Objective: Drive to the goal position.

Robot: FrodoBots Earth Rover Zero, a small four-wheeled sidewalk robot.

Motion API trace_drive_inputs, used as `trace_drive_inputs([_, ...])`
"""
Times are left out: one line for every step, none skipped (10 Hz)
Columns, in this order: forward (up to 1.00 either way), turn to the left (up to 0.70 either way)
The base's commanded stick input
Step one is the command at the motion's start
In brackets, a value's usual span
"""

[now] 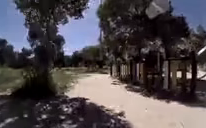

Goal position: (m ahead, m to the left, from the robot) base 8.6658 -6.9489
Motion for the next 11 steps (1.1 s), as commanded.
trace_drive_inputs([0.85, 0.32])
trace_drive_inputs([0.85, 0.34])
trace_drive_inputs([0.85, 0.07])
trace_drive_inputs([0.85, 0.00])
trace_drive_inputs([0.85, 0.00])
trace_drive_inputs([0.85, 0.00])
trace_drive_inputs([0.85, 0.00])
trace_drive_inputs([0.85, 0.00])
trace_drive_inputs([0.85, 0.00])
trace_drive_inputs([0.85, 0.00])
trace_drive_inputs([0.85, 0.00])
